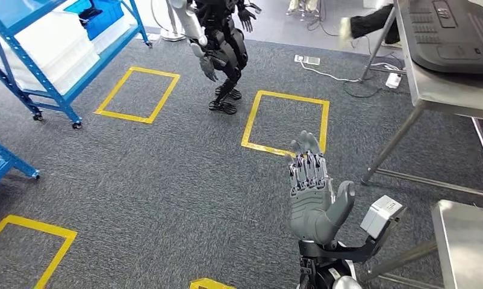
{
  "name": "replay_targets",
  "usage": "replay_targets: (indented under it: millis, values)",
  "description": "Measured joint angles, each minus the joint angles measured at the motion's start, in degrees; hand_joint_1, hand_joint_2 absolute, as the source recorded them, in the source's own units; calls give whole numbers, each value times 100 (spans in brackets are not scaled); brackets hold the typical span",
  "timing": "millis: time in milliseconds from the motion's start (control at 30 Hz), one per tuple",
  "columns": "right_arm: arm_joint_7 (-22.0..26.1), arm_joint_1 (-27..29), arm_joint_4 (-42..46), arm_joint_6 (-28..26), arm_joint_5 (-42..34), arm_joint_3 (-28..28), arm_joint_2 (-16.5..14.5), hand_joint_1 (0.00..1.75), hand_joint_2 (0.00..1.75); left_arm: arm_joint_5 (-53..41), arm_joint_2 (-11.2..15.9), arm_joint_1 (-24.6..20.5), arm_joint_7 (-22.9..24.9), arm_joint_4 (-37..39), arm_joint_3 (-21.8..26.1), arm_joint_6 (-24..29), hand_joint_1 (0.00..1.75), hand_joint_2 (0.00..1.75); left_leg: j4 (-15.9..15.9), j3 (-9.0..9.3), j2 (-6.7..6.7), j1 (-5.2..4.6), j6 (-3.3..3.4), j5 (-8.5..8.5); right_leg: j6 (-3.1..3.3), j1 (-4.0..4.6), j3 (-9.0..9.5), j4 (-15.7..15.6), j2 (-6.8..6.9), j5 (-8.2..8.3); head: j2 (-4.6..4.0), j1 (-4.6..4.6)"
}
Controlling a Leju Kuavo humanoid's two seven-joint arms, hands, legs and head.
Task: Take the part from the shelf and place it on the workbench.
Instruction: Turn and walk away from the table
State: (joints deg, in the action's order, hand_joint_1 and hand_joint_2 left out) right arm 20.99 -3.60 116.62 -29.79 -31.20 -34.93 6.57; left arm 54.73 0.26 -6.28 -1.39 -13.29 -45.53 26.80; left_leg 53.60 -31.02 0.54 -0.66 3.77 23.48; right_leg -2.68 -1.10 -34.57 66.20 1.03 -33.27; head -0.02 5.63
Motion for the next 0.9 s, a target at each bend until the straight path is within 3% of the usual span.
replay_targets:
  millis: [33,67,100,167,233,300,333,367,433,500,533,567,600,667,733,800,867,900]
  values:
    - [0,10,-7,4,1,-1,2,0,0,0,1,-9,-6,0,-1,-5,0,0,1,3,64,0,11,6,-7,2,-214,388,-54,-144,0,-9]
    - [1,18,-14,9,2,-2,4,0,0,-1,-2,-10,-18,0,-4,-11,0,0,3,8,131,1,14,11,-14,0,-363,623,-72,-184,0,-10]
    - [3,23,-20,16,5,-2,7,0,0,-3,-4,-7,-34,0,-10,-17,0,0,8,16,205,7,9,19,-21,-6,-408,636,-79,-100,0,-11]
    - [9,23,-26,29,17,-2,7,0,0,-7,-7,-2,-72,0,-25,-26,0,0,34,39,355,33,-28,49,-41,-33,-179,26,-152,337,0,-12]
    - [14,21,-28,44,38,-2,7,0,0,-10,-6,-13,-99,0,-33,-33,0,0,104,22,491,42,-98,103,-49,-68,128,-693,-363,647,0,-16]
    - [17,17,-30,61,57,-2,6,0,0,-11,-3,-12,-114,0,-40,-38,0,0,142,-31,590,49,-160,128,1,-60,216,-922,-460,679,0,-21]
    - [19,12,-30,71,64,-2,4,0,0,-11,-3,-2,-119,0,-46,-38,0,0,140,-49,631,63,-182,129,50,-50,212,-926,-406,684,0,-21]
    - [20,5,-30,82,74,-2,2,0,0,-11,-3,14,-125,0,-55,-36,0,0,152,-58,624,72,-203,141,88,-45,219,-934,-355,684,0,-22]
    - [20,-8,-30,122,102,-2,-7,0,0,-7,-8,25,-146,0,-78,-46,0,0,445,-189,405,73,-256,303,157,-53,248,-953,-233,678,0,3]
    - [11,-14,-31,186,137,-2,-14,0,0,2,-15,8,-170,0,-96,-88,0,0,1198,-574,127,77,-313,635,199,-35,269,-956,-95,654,0,31]
    - [-1,-17,-31,224,157,-2,-15,0,0,7,-15,2,-179,0,-102,-109,0,0,1596,-797,74,87,-330,772,208,-22,274,-955,-23,641,0,33]
    - [-16,-20,-32,257,183,-2,-15,0,0,11,-16,4,-184,0,-109,-122,0,0,1846,-950,52,92,-336,821,213,-11,282,-955,48,627,0,34]
    - [-31,-26,-33,289,208,-2,-15,0,0,15,-18,13,-189,0,-115,-126,0,0,1874,-989,42,93,-330,762,213,-4,296,-955,113,612,0,34]
    - [-52,-51,-34,335,264,-2,-17,0,0,22,-19,29,-202,0,-122,-126,0,0,1247,-705,-41,72,-278,384,207,9,348,-958,230,576,0,35]
    - [-68,-91,-34,363,313,-2,-19,0,0,36,-20,19,-229,0,-122,-119,0,0,451,-322,-259,-6,-185,76,179,23,408,-962,338,535,0,33]
    - [-108,-122,-36,388,346,-3,-21,0,0,64,-21,1,-264,0,-122,-114,0,0,167,-205,-345,-78,-117,18,134,24,443,-975,433,506,0,31]
    - [-161,-153,-36,416,376,-4,-26,0,0,93,-26,10,-285,0,-122,-115,0,0,110,-177,-231,-71,-82,-11,81,12,486,-990,470,480,0,32]
    - [-188,-174,-36,433,393,-6,-28,0,0,101,-32,18,-288,0,-122,-115,0,0,61,-135,-171,-50,-65,-32,58,8,485,-933,381,432,0,30]
